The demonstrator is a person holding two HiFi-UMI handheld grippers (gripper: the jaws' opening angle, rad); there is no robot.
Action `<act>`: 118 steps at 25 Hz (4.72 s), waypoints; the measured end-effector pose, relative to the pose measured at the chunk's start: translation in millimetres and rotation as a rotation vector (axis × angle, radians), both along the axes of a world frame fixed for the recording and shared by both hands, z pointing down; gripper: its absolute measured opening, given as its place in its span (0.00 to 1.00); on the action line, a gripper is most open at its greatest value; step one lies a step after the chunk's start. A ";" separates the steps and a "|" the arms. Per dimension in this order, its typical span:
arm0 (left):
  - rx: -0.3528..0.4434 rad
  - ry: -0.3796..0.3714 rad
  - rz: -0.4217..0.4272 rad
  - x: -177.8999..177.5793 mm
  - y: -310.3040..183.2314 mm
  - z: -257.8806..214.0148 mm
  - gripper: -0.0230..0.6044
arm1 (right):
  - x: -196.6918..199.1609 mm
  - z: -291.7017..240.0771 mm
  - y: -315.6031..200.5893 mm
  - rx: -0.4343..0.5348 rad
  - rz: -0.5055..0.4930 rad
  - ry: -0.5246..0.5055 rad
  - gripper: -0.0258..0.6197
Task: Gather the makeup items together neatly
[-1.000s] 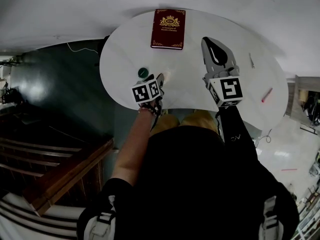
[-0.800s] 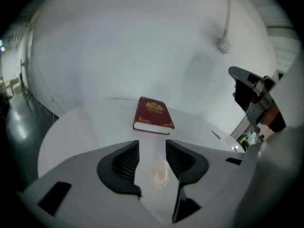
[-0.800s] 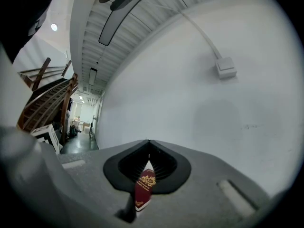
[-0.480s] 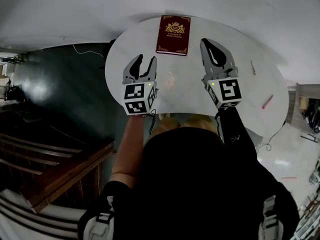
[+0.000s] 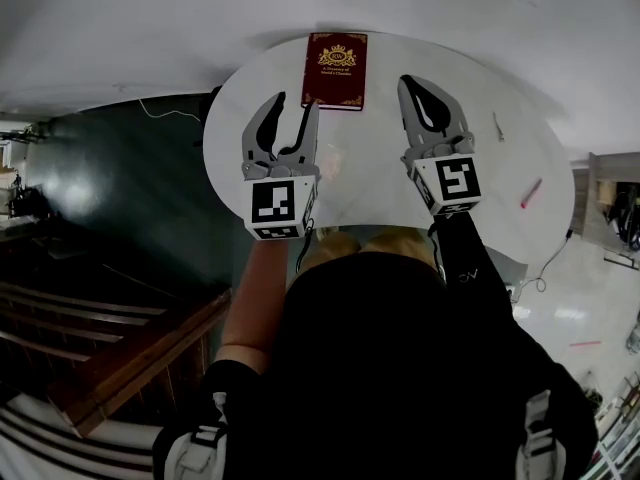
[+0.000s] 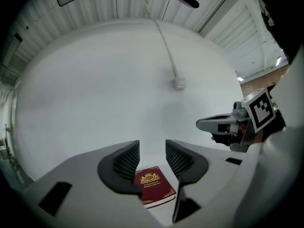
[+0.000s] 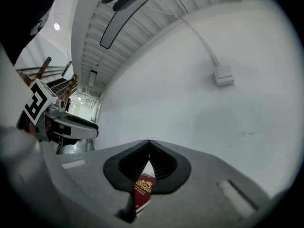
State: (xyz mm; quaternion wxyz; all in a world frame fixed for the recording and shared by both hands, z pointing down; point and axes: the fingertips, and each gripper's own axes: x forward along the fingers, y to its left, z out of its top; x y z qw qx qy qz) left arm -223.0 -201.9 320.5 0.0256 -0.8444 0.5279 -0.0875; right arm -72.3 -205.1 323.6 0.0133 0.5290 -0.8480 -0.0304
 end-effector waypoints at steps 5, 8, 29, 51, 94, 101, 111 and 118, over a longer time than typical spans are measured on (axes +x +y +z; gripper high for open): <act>0.008 -0.006 0.115 56.1 -3.4 -2.9 0.31 | 51.3 2.7 9.4 -0.009 0.096 -0.001 0.05; -0.002 -0.006 0.195 99.2 -2.6 0.0 0.31 | 91.5 0.6 19.1 0.004 0.170 -0.008 0.05; -0.029 0.043 0.671 378.7 22.9 15.4 0.30 | 340.9 14.0 99.0 -0.025 0.600 0.014 0.05; -0.172 -1.123 1.523 484.0 10.2 315.1 0.30 | 427.4 88.8 167.1 -0.218 0.789 0.037 0.05; -0.215 0.007 0.582 359.8 19.9 41.4 0.06 | 294.2 0.1 49.5 0.012 0.339 -0.012 0.05; -0.247 0.061 0.445 298.8 19.0 43.0 0.06 | 241.6 11.5 33.2 -0.001 0.201 -0.021 0.05; -0.272 0.064 0.185 172.8 4.4 54.6 0.06 | 118.5 19.8 -2.2 -0.021 -0.051 -0.049 0.05; -0.429 0.050 0.127 132.4 9.3 113.4 0.06 | 74.5 23.9 -8.7 -0.035 -0.114 -0.052 0.05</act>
